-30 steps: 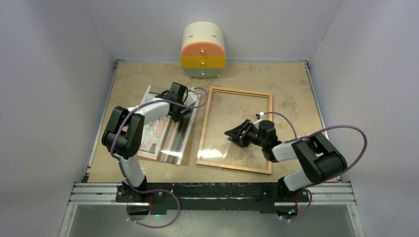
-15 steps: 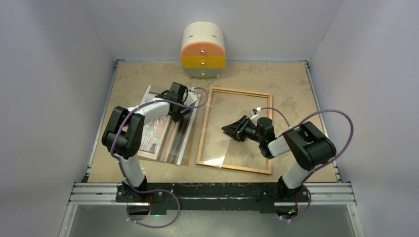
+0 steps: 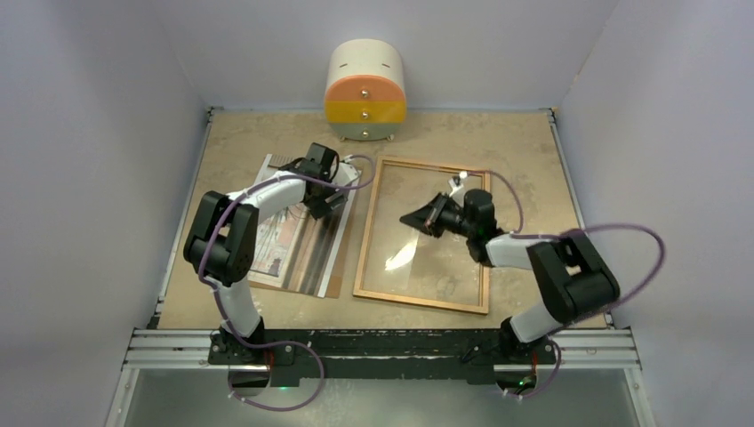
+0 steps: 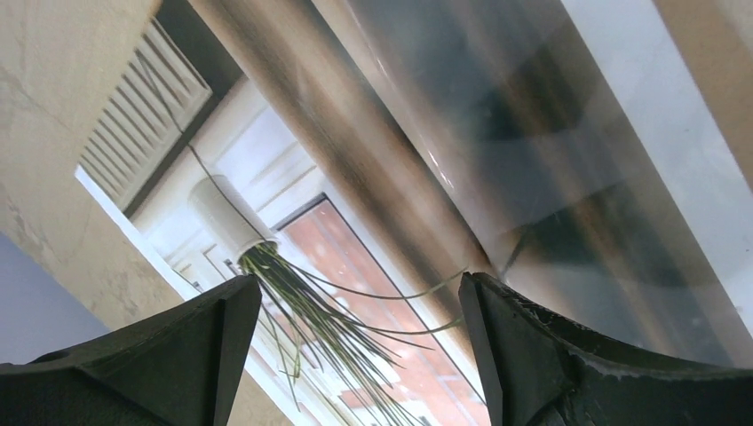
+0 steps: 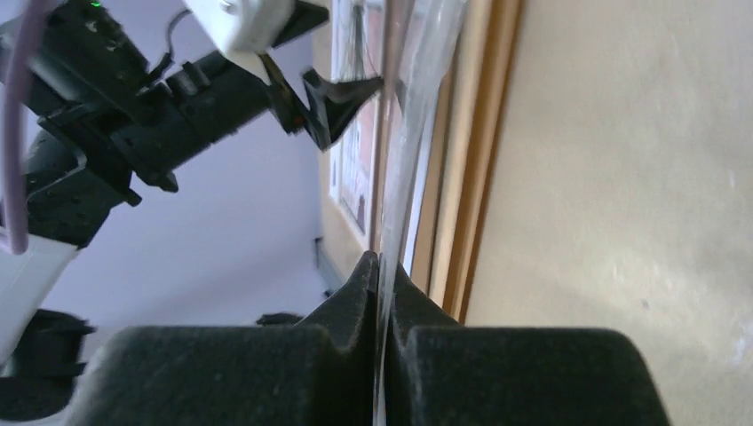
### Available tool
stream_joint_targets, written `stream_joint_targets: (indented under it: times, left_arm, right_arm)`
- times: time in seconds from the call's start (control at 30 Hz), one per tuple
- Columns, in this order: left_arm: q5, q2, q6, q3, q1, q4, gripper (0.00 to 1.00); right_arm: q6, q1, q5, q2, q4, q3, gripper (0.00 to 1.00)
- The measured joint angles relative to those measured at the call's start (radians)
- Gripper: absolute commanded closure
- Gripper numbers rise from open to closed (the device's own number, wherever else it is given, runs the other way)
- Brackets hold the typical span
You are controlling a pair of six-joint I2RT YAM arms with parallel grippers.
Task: Put the photo into the frame
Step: Pick up the photo frame item from the photo frame.
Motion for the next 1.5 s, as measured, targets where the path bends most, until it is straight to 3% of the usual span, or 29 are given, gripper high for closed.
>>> stream_joint_targets:
  times: [0.17, 0.3, 0.6, 0.8, 1.5]
  left_arm:
    - [0.022, -0.012, -0.004, 0.083, 0.002, -0.059, 0.10]
    - [0.037, -0.028, -0.011, 0.144, 0.002, -0.081, 0.11]
    - [0.064, -0.028, -0.037, 0.172, -0.001, -0.110, 0.11]
    - [0.089, -0.028, -0.058, 0.172, -0.024, -0.133, 0.11]
    - [0.104, -0.012, -0.092, 0.171, -0.090, -0.138, 0.11]
  right_arm:
    - [-0.334, -0.005, 0.122, -0.216, -0.513, 0.269, 1.00]
    - [-0.480, -0.019, 0.211, -0.249, -0.825, 0.414, 1.00]
    - [-0.676, -0.070, 0.300, -0.237, -1.236, 0.495, 1.00]
    - [-0.752, -0.086, 0.364, -0.164, -1.344, 0.562, 1.00]
    - [-0.826, -0.143, 0.411, -0.271, -1.404, 0.493, 1.00]
